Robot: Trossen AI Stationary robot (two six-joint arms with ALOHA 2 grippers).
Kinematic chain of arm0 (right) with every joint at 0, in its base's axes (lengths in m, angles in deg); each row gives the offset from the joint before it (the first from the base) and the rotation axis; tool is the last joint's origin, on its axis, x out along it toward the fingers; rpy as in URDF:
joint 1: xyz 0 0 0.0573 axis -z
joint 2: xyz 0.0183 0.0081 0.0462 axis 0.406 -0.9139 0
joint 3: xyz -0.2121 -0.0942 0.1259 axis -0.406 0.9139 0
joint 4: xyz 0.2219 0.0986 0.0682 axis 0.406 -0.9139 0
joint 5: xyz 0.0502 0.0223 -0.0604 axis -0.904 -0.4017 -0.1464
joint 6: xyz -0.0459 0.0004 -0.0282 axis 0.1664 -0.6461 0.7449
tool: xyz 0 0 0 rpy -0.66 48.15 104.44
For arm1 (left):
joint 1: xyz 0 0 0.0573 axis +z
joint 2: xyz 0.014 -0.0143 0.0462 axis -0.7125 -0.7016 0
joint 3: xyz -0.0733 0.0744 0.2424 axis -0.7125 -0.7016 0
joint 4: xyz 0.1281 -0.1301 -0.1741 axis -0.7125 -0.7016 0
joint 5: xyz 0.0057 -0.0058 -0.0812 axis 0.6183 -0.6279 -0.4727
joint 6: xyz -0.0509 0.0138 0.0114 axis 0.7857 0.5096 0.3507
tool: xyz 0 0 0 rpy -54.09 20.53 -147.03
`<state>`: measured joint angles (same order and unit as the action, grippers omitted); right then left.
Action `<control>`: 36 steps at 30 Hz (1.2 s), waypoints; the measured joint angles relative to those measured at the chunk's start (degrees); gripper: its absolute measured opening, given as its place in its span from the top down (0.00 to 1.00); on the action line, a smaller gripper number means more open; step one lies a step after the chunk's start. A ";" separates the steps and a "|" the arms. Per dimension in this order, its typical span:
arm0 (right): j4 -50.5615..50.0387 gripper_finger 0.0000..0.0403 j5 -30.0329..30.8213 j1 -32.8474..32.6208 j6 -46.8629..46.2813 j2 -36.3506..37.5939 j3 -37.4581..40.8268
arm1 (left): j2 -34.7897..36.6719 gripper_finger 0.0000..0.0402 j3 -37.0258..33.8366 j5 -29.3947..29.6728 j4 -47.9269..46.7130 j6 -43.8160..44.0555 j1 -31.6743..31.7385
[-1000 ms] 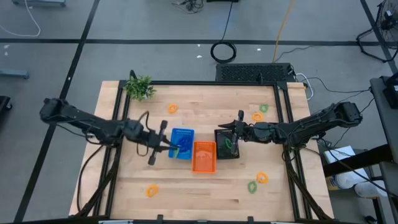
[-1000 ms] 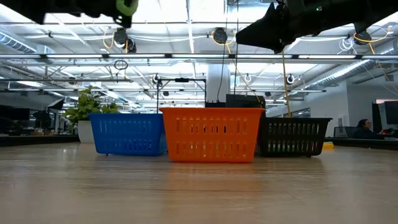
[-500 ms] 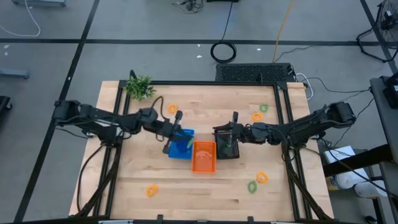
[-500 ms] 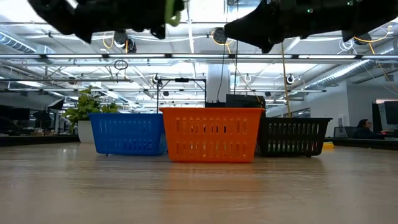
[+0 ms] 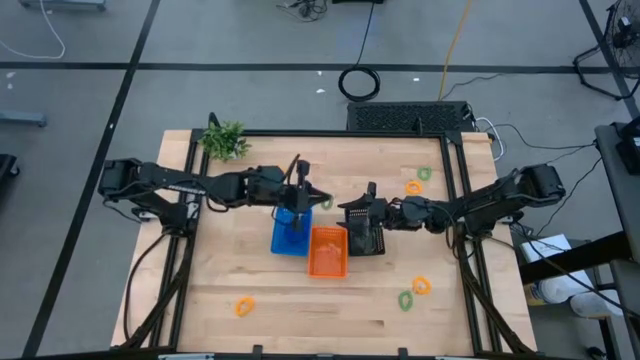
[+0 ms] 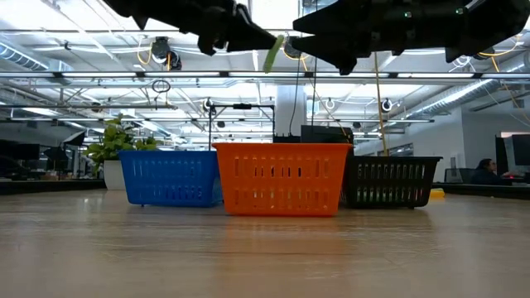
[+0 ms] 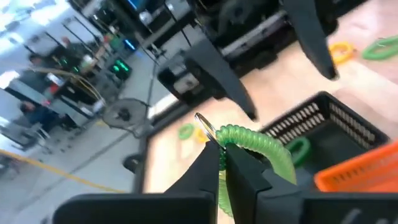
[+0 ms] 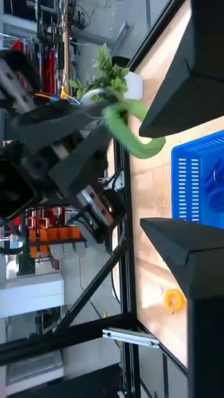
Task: Sort spring keychains
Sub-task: Put the green spring keychain into the black bin
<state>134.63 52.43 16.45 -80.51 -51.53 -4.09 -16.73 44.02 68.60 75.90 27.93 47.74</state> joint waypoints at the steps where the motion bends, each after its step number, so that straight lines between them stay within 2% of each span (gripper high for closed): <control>1: 0.02 0.47 0.22 0.00 0.00 -0.01 0.00 | 0.01 0.96 0.18 0.01 0.29 -0.81 0.07; 13: 1.46 0.49 0.67 1.55 -1.31 -1.15 -0.02 | 0.02 0.98 0.58 -0.99 2.67 -1.97 -0.55; 21: 11.21 0.49 0.57 1.99 -1.33 -6.77 -0.48 | 0.02 0.97 0.58 -2.00 2.62 -1.54 -0.61; 29: 10.64 0.49 -3.76 2.28 -2.53 -8.04 -2.84 | 0.11 0.95 0.58 -2.16 1.89 -1.23 -0.61; 33: 10.25 0.50 -3.95 2.32 -2.77 -8.04 -2.84 | 0.11 0.98 0.58 -2.20 1.47 -0.56 -0.61; 36: 10.23 0.51 -4.03 2.32 -2.72 -8.04 -2.84 | 0.11 0.97 0.58 -2.20 1.46 -0.44 -0.61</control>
<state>144.86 48.39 18.77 -83.22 -59.57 -6.93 -16.62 44.60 66.40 77.36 27.48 47.14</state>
